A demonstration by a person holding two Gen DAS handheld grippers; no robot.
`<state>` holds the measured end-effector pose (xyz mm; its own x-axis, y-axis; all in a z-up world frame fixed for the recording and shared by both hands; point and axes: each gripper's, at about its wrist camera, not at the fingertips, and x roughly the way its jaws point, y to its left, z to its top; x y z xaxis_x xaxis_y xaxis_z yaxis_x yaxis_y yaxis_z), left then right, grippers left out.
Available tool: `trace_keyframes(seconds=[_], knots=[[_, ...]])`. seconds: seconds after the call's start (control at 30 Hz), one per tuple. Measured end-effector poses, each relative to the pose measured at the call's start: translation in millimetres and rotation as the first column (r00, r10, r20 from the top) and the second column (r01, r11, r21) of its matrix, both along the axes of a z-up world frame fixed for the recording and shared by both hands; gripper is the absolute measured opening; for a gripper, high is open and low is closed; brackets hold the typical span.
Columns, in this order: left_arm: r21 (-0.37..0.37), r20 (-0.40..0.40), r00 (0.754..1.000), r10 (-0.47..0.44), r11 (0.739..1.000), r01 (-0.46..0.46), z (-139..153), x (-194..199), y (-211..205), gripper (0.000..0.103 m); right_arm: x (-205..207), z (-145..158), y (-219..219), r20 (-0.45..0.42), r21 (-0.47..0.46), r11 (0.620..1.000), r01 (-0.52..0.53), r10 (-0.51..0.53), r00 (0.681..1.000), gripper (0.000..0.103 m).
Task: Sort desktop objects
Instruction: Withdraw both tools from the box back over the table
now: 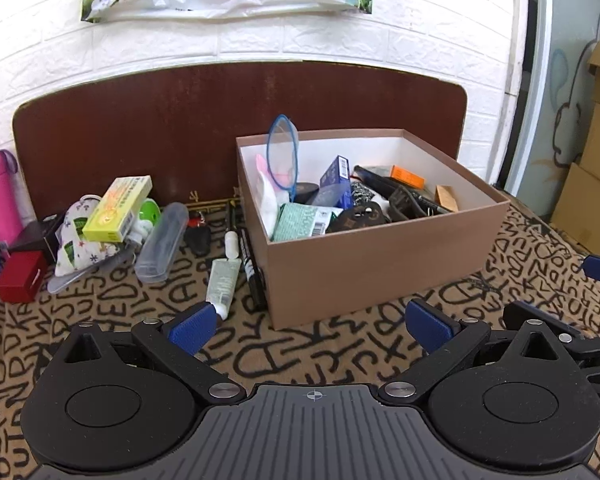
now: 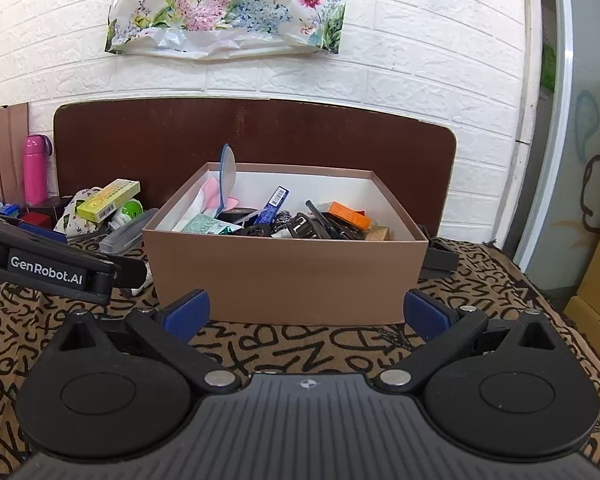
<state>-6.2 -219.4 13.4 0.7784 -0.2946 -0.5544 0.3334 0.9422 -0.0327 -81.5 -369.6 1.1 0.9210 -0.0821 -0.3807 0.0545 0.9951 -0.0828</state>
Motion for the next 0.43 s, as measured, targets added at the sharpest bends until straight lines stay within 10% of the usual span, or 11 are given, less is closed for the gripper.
trace_keyframes(seconds=[0.43], knots=[[0.012, 0.026, 1.0, -0.005, 1.0, 0.004, 0, -15, 4, 0.103, -11, 1, 10, 0.007, 0.019, 1.0, 0.018, -0.018, 1.0, 0.102]])
